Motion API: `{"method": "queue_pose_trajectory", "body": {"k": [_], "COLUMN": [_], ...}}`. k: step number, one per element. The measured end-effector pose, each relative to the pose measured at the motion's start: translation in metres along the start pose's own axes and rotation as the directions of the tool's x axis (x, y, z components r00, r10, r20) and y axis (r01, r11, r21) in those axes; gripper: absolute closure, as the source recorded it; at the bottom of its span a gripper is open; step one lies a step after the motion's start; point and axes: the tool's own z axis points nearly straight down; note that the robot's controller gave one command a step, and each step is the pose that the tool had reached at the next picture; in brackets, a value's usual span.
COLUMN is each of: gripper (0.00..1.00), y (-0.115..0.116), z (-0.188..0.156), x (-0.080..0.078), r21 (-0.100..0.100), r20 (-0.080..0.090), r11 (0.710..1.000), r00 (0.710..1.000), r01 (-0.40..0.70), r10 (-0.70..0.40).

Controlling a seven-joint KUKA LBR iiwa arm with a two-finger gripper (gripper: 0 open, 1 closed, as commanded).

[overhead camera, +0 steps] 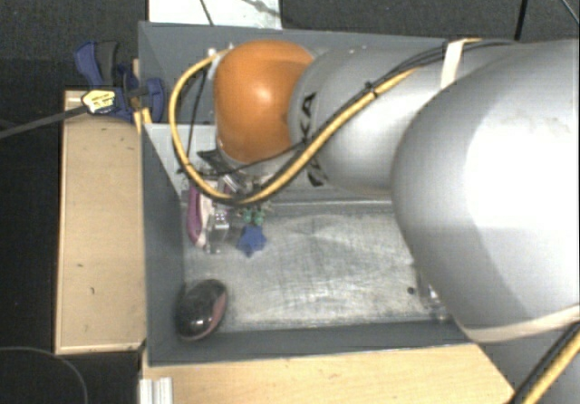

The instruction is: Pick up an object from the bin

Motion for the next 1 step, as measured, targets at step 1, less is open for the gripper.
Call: {"method": "queue_pose_trajectory", "body": {"k": [1], "gripper": [1.00], "y": [-0.0184], "z": [-0.0239], "x": [0.0428], "r21": [0.006], "r20": [-0.005], "r11": [0.899], "r00": [0.899], "r01": [-0.437], "r10": [0.438]}}
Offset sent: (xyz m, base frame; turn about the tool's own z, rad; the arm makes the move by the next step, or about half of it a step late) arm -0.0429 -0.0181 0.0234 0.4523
